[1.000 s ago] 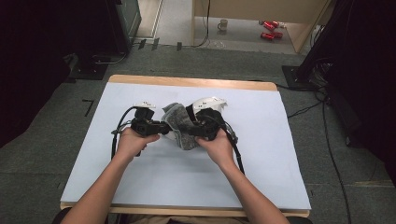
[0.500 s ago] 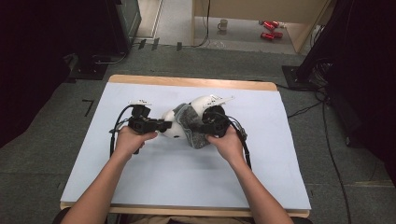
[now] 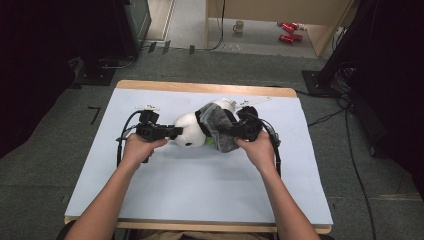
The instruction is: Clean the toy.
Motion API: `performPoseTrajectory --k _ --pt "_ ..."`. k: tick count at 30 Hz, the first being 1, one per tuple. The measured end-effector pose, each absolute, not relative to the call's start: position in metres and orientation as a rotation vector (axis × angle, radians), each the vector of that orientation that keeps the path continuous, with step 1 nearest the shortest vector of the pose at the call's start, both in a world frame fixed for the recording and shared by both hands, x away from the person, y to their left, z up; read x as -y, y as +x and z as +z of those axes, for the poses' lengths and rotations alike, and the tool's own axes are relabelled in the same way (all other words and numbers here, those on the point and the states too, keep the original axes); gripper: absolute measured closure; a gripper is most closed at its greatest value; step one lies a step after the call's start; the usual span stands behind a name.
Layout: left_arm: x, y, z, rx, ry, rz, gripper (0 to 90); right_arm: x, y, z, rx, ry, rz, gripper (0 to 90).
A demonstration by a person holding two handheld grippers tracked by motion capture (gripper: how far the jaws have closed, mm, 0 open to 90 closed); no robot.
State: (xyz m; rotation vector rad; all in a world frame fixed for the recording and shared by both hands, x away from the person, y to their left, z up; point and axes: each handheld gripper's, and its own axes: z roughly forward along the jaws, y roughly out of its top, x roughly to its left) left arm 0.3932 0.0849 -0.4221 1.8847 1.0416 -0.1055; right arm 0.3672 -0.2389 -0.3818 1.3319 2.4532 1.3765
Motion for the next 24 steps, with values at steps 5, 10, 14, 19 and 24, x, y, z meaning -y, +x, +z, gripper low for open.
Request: performPoseTrajectory --k 5,10,14,19,24 --pt "-0.085 0.396 -0.422 -1.043 1.88 -0.111 73.1 0.258 0.371 -0.385 -2.411 1.384 1.403 77.5" --pt "-0.085 0.397 -0.422 -1.053 1.865 -0.112 72.8 0.267 0.373 -0.386 -2.396 1.419 1.417 77.5" --pt "-0.085 0.396 -0.421 -1.059 1.868 -0.109 72.8 0.273 0.37 -0.374 -2.36 1.456 1.451 78.0" --pt "-0.082 0.394 -0.421 -1.053 1.88 -0.097 72.7 0.271 0.363 -0.353 -2.286 1.4 1.531 77.9" --pt "-0.081 0.393 -0.421 -1.056 1.876 -0.088 72.5 0.247 0.36 -0.354 -2.325 1.316 1.546 77.8"
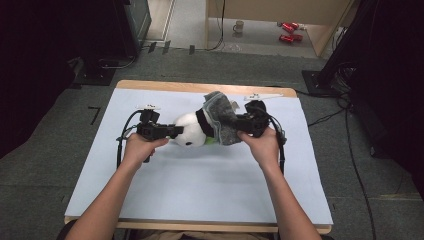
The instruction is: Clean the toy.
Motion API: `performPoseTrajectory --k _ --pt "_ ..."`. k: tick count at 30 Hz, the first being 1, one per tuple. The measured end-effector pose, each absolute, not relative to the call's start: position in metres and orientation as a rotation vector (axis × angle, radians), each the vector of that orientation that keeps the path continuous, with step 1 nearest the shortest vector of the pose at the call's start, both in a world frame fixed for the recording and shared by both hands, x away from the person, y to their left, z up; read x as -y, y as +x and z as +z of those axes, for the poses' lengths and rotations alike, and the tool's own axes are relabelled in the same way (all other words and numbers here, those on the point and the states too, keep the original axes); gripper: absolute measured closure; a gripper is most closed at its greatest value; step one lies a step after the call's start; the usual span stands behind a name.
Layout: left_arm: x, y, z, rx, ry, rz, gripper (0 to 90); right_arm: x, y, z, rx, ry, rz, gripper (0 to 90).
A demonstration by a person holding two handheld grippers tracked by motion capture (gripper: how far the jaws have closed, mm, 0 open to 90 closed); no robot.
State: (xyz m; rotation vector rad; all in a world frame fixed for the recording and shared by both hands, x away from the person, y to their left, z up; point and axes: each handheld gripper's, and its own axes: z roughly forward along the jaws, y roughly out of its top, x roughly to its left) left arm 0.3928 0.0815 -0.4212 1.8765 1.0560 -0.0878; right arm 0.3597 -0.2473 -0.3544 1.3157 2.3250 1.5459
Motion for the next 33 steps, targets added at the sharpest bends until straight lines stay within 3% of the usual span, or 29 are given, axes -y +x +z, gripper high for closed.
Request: performPoseTrajectory --k 7,33 --pt "-0.082 0.393 -0.423 -1.052 1.871 -0.08 72.4 0.228 0.368 -0.387 -2.403 1.298 1.413 77.5" --pt "-0.085 0.399 -0.426 -1.034 1.847 -0.09 72.3 0.308 0.383 -0.402 -2.352 1.55 1.399 77.6"
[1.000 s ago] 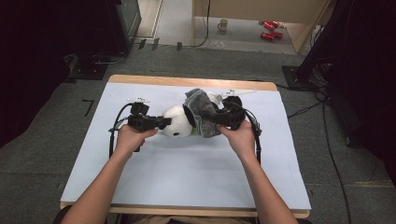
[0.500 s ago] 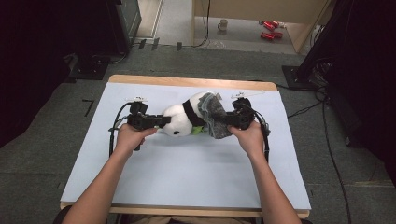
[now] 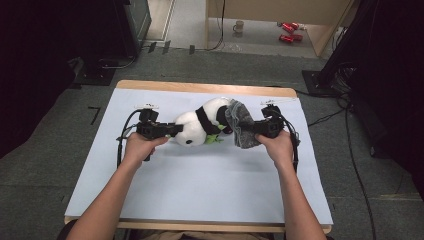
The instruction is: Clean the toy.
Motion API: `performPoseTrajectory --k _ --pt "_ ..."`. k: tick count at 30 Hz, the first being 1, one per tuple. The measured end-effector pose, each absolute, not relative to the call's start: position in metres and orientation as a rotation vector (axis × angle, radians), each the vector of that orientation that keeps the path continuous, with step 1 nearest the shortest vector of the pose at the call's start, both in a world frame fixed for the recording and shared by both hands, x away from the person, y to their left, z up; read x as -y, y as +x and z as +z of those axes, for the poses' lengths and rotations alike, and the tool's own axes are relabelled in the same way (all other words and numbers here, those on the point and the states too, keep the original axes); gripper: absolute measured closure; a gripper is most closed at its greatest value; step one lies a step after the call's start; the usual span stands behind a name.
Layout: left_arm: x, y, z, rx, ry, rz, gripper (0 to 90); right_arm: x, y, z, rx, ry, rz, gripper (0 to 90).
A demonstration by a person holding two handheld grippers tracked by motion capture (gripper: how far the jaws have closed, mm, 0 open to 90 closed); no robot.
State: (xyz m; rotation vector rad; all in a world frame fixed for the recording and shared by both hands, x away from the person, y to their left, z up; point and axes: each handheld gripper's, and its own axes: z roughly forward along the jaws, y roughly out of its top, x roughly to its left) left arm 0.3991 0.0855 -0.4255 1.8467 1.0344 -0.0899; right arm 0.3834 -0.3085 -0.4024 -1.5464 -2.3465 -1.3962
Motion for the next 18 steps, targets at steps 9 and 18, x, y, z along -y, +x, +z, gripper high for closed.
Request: performPoseTrajectory --k 9,18 --pt "-0.09 0.392 -0.426 -0.935 1.934 -0.067 72.9 0.332 0.38 -0.388 2.297 -1.651 -1.473 77.8" --pt "-0.093 0.387 -0.428 -0.895 1.96 -0.055 72.9 0.315 0.373 -0.356 2.266 -1.461 -1.662 77.8"
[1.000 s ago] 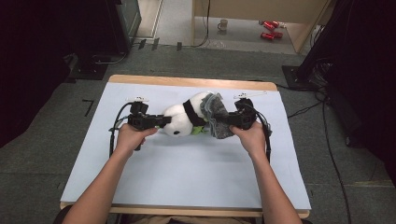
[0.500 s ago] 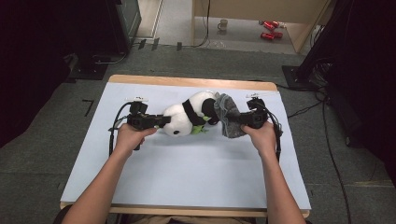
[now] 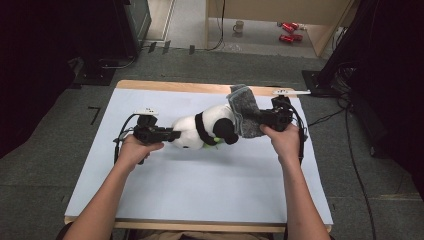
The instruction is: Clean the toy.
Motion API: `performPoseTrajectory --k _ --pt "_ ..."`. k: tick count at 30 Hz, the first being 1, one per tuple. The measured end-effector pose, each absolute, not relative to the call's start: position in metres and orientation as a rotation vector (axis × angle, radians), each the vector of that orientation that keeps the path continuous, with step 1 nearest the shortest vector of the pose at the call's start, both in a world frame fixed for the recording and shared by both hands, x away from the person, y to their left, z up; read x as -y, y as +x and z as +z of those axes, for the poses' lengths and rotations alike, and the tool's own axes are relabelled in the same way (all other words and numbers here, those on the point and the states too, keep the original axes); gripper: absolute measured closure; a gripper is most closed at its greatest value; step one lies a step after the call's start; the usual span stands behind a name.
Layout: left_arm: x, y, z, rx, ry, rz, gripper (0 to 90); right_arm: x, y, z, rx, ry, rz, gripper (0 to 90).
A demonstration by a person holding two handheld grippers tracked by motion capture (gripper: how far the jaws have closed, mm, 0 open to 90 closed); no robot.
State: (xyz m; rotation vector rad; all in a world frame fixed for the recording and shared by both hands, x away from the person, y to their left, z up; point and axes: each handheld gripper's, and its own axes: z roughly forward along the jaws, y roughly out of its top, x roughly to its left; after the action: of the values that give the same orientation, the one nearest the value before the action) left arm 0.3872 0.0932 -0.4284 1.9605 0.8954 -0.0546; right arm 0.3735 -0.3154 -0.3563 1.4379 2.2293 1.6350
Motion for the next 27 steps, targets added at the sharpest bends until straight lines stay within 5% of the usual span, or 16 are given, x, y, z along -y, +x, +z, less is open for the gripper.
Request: performPoseTrajectory --k 9,27 --pt "-0.095 0.384 -0.431 -0.891 1.963 -0.048 72.2 0.285 0.384 -0.37 -2.386 1.369 1.637 77.5" --pt "-0.097 0.384 -0.433 -0.884 1.957 -0.066 71.4 0.304 0.395 -0.401 -2.375 1.508 1.687 77.1"
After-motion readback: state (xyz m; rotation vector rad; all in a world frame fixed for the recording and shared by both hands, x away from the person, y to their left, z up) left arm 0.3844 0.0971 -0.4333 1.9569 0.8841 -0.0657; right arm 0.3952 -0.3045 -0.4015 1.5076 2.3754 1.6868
